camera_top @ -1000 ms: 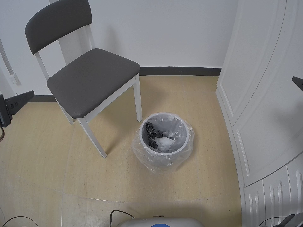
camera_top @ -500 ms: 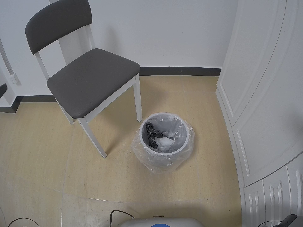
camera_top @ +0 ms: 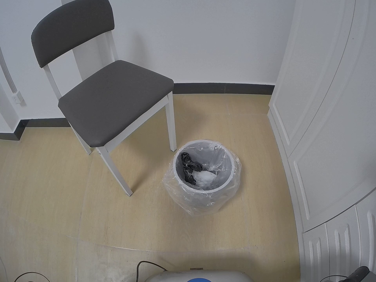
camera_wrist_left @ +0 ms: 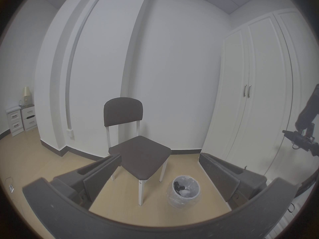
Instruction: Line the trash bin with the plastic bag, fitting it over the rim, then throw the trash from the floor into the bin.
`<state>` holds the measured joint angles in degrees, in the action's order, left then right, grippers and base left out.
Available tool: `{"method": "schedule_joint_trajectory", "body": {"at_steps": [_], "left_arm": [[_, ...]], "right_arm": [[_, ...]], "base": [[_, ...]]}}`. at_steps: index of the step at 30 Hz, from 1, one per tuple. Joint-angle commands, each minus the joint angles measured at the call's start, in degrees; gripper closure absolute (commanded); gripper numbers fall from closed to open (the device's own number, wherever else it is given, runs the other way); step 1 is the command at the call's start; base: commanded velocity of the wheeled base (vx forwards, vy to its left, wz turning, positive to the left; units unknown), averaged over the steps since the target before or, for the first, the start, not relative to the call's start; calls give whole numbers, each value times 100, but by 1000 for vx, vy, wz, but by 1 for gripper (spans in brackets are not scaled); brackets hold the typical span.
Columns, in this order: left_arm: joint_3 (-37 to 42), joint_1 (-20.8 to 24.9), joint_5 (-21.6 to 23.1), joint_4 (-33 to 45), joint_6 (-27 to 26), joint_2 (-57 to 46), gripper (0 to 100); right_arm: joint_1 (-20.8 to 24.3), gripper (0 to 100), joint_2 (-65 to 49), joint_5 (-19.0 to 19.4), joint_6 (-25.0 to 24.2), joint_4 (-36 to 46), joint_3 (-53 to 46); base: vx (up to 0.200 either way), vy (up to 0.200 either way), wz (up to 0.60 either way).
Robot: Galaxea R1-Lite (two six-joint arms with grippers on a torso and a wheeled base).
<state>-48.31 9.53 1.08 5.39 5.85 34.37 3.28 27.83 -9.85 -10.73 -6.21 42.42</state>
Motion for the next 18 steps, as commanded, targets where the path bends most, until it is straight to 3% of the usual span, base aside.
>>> {"method": "schedule_joint_trajectory", "body": {"at_steps": [1,18], "left_arm": [[129,-4,6,-3,-23,-264,0],[445,-39,-65,15,-31,-1160,0]], "right_arm": [[-293,0,-612,71,36,-12,-384],[-310,0,-1667,212,-26,-4,-709]], "base": [[0,0,0],[0,0,0]]}}
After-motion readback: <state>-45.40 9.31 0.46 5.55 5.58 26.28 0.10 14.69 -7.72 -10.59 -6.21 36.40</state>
